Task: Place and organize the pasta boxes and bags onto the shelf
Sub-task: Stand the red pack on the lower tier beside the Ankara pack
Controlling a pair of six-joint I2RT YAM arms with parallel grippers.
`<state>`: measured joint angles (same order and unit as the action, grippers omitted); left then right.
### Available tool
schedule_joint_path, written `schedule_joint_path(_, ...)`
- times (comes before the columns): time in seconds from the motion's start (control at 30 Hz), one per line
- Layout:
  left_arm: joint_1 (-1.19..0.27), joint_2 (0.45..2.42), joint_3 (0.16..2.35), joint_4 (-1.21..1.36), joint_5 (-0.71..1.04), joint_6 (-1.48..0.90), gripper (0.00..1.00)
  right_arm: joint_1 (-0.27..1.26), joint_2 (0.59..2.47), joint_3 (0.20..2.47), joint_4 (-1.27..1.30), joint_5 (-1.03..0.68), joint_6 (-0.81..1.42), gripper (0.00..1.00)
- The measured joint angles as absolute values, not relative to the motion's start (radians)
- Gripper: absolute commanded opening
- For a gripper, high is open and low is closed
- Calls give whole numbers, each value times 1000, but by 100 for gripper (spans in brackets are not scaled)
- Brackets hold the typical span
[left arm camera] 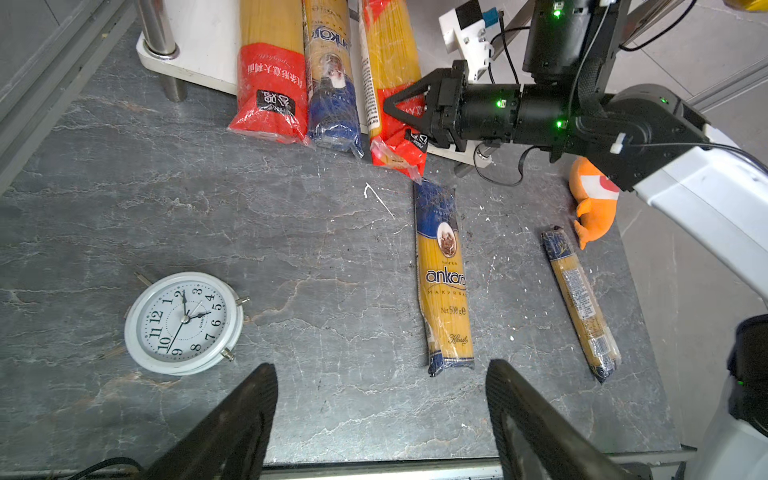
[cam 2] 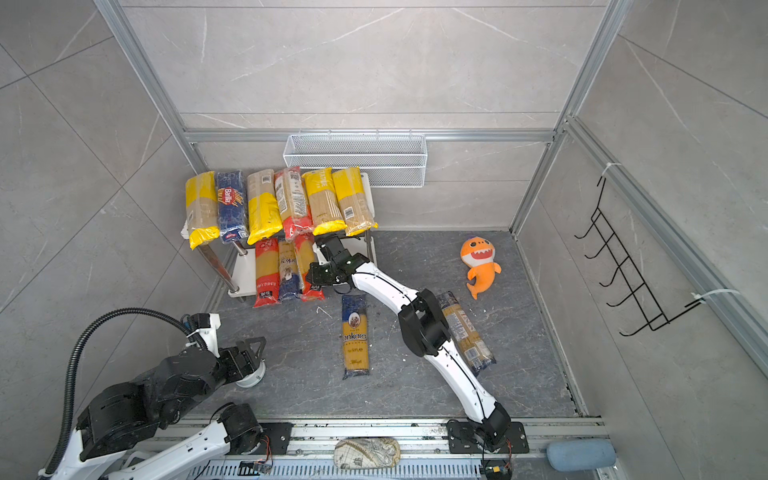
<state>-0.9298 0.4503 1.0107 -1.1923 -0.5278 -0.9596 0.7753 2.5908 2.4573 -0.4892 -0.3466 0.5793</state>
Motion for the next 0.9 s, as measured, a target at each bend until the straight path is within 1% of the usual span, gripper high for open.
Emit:
schedule_joint_path(0.07,-930,451,1016,-1201,-534,-960,81,775,2667,2592,-532,-352,579,15)
schedule_joint_path(0.1,-930,451,1018,-1205,-541,-960,81,775,2701,2649,-552,-354,579,17)
schedule_joint_path(0.17,-930,451,1023,-1210,-548,-960,81,773,2743,2719,-590,-353,580,18)
schedule_joint_path(0.27,-930,451,1032,-1216,-550,-960,81,767,2759,2742,-614,-349,587,19)
schedule_joint_path(0.3,-930,450,1034,-1218,-550,-960,82,765,2759,2742,-615,-348,587,25)
schedule_joint_path(0.37,-930,448,1034,-1224,-550,-960,81,762,2759,2742,-615,-348,589,41)
schedule_joint_path(0.4,-930,446,1034,-1227,-550,-960,81,760,2759,2742,-615,-344,583,51)
schedule_joint_path(0.43,-930,442,1034,-1230,-551,-961,81,758,2759,2742,-612,-344,579,57)
schedule_joint_path(0.47,-930,437,1034,-1232,-551,-961,81,756,2759,2742,-610,-342,577,61)
schedule_joint_path(0.53,-930,425,1034,-1235,-551,-962,81,752,2759,2741,-604,-342,579,64)
schedule_joint_path(0.7,-930,403,1034,-1246,-552,-969,81,747,2746,2711,-594,-342,579,65)
schedule_joint_path(0.83,-930,393,1034,-1251,-551,-970,82,748,2686,2603,-581,-350,569,66)
schedule_joint_path(0.9,-930,389,1034,-1251,-550,-970,82,749,2630,2516,-575,-353,557,71)
